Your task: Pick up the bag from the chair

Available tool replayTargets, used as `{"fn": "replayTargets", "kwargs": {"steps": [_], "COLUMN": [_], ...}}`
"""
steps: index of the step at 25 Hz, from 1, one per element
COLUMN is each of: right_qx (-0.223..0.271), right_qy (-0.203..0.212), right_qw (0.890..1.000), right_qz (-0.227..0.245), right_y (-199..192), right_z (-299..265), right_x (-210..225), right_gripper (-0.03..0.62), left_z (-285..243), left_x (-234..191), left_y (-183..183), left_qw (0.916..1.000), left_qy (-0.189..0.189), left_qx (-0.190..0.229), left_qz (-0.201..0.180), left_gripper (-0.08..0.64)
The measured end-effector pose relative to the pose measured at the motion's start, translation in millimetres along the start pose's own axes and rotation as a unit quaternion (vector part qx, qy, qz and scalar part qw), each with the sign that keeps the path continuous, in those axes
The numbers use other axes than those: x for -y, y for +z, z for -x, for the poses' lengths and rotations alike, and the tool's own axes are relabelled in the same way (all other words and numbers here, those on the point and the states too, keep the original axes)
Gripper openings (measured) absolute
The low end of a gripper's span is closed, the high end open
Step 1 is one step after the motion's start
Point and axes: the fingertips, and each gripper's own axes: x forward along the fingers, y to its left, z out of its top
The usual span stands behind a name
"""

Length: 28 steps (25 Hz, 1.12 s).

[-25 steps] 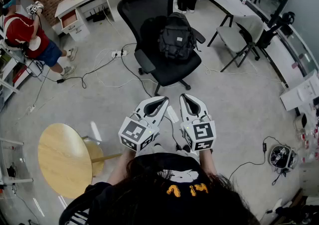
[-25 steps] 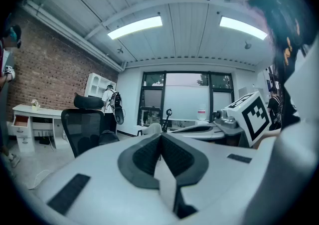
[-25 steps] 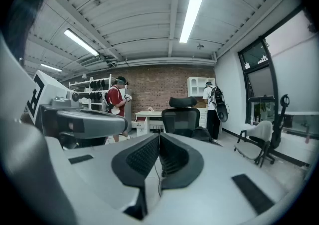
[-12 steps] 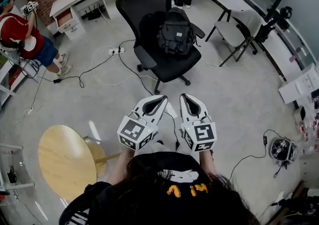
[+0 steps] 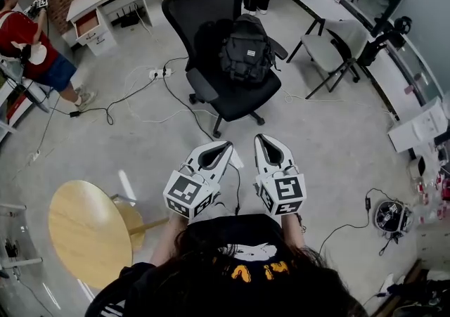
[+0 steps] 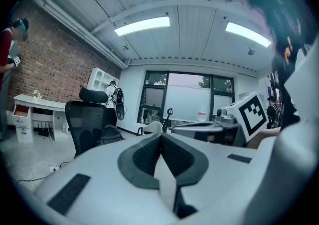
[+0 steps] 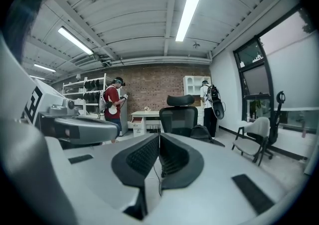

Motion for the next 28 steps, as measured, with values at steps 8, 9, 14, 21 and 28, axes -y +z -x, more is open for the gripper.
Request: {"fn": "replayTargets", "kwargs": {"steps": [8, 9, 14, 21, 28], "right_qx": [-0.004, -0.003, -0.003, -0.007, -0.011], "right_qy": [0.031, 0.037, 0.060, 0.105, 0.134], "right_qw": [1.000, 0.999, 0.998, 0.994, 0.991], "right_qz": [0.000, -0.001, -0.004, 0.014, 0.012], "right_y": [3, 2, 3, 21, 20], "right_z": [-49, -55, -93, -140, -169], "right_x": [33, 42, 95, 178, 246], "right_gripper": [0.006, 0.006, 0.006, 0.006, 0.006], "left_z": [-44, -53, -110, -208, -278], "left_x": [-35, -40, -62, -81, -91], "left_y": [0, 0, 0, 20, 23], "left_qw": [0.9996, 0.9994, 0.9981, 0.9956, 0.9915], "left_qy": [0.028, 0.033, 0.060, 0.092, 0.128], "left_qx": [-0.008, -0.009, -0.012, -0.013, -0.020], "left_qz": [0.008, 0.008, 0.010, 0.013, 0.018], "left_gripper": [0.005, 0.005, 0.005, 0.005, 0.005]}}
